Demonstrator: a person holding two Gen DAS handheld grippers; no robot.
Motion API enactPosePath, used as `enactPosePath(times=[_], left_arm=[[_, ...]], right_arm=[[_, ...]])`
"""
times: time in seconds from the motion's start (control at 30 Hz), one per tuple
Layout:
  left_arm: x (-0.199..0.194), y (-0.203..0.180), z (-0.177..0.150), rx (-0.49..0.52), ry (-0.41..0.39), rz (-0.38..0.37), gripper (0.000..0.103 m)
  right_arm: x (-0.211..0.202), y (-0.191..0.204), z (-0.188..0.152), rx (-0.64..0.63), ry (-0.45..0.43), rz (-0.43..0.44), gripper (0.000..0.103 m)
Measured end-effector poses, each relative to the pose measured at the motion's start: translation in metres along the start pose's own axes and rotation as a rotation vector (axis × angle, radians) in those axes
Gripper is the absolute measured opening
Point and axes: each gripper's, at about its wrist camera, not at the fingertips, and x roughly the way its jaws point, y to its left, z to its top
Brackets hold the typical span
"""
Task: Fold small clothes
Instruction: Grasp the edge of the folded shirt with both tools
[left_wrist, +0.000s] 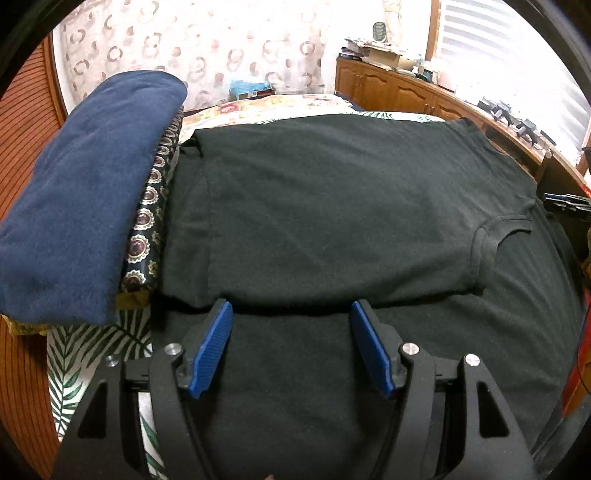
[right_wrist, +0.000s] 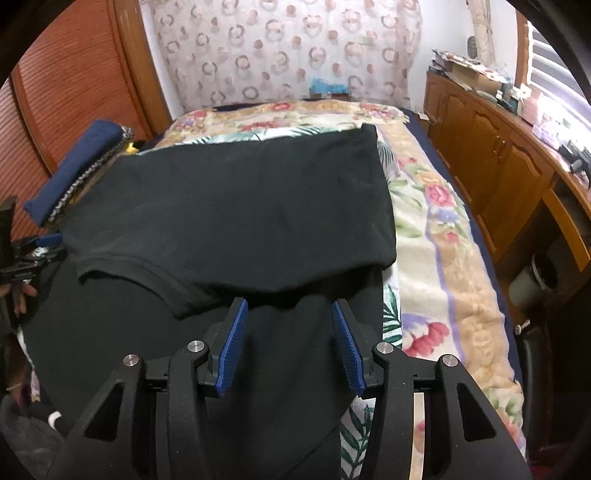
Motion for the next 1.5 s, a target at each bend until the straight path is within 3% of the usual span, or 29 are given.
enactPosePath(times=[0.13,0.3,0.6,0.73,0.93,1.03,1.13,1.2,1.5], left_arm=[[0.001,0.0,-0.002,0.001,-0.01,-0.007,0.076],[0.004,-0.005,0.001,0.014,0.0,-0.007,0.086],[0.004,-0.006,0.001,-0.009,-0.002,-0.004,0.089],[-0.001,0.002,0.0,-0.07,-0.021,-0.048,0.089],[-0.01,0.026,0.003,-0.201,-0.066,-0.103,0.083],[-0.011,0.036,0.006,-0.251,-0.085,-0.09,0.081],[-0.007,0.043,0.009,-0.28,-0.079,-0.083,0.069],[-0.005,0.044,0.009,-0.286,-0.072,-0.069,0.061],[-0.001,0.034,0.0,-0.261,-0.049,-0.037,0.06]], right_arm=[[0.007,-0.006,0.011,0.058,-0.044,0.001,0.048],[0.024,-0.014,0.018,0.11,-0.035,-0.028,0.048],[0.032,-0.012,0.008,0.093,-0.052,-0.086,0.048],[0.033,-0.013,0.008,0.086,-0.05,-0.095,0.049],[0.034,-0.012,0.008,0.081,-0.05,-0.099,0.049],[0.034,-0.012,0.008,0.081,-0.05,-0.099,0.049],[0.034,-0.012,0.008,0.082,-0.05,-0.099,0.049],[0.034,-0.012,0.007,0.08,-0.05,-0.101,0.049],[0.034,-0.012,0.007,0.079,-0.05,-0.103,0.049]])
